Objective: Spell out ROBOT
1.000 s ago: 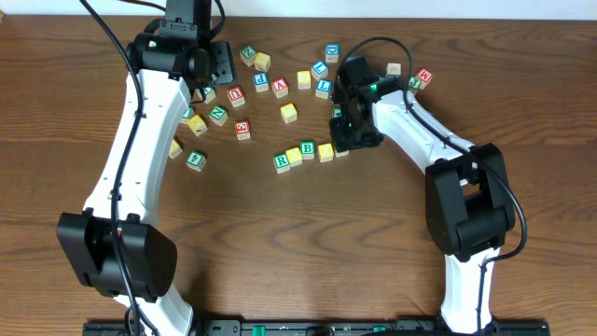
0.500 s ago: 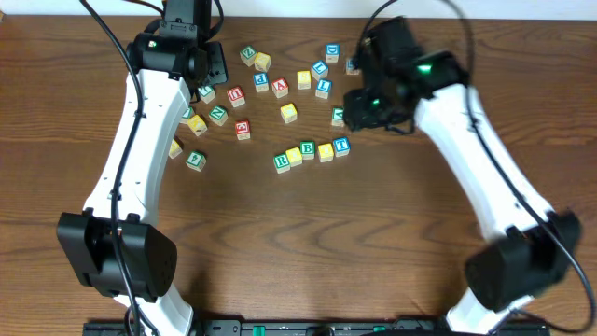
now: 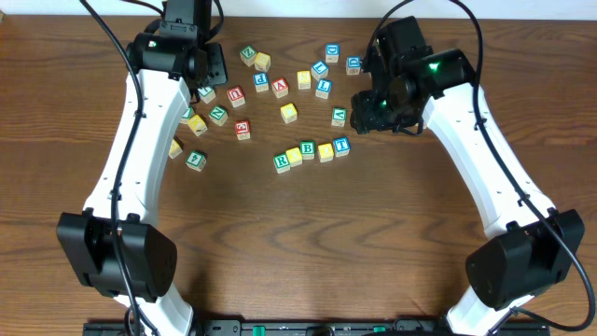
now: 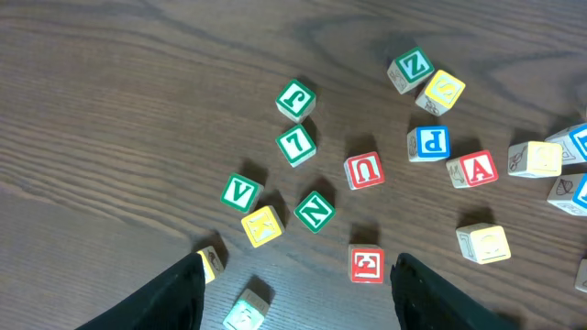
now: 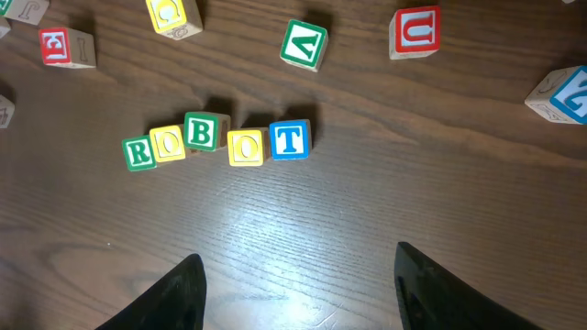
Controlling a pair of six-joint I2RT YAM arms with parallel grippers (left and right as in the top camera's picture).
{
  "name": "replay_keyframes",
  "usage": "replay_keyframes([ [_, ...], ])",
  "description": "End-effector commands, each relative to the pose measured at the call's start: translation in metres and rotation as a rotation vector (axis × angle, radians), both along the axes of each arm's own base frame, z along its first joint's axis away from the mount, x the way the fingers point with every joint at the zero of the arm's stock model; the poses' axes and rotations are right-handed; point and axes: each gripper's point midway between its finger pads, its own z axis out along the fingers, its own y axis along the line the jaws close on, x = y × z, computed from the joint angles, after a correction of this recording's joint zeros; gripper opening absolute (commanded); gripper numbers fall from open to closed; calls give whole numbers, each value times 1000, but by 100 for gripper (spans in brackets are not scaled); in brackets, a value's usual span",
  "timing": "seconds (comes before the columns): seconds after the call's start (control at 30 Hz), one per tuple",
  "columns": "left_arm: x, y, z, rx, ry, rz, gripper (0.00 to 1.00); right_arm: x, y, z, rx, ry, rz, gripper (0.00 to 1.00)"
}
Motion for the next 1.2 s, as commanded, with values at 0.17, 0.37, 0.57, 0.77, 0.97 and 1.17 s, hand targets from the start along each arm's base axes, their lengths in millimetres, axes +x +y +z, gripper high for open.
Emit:
replay_keyframes([
  [0.17,0,4,2,24,0,1,64,2,-2,-7,-9,10,-13,63],
  [0.37,0,4,2,24,0,1,64,4,-2,-6,-11,1,-15,65],
  [0.57,-3,3,0,21,16,0,63,12,-3,-14,-25,-6,-21,62],
  [0.77,-7,-5,-6,-18,44,-25,47,23,1,-46,-30,45,-64,45],
  [0.97,-14,-4,-19,-22,94,-4,37,29,5,-91,-52,123,-60,43],
  [1.17,-20,-3,-24,-49,116,56,29,48,30,-114,6,89,-25,32],
])
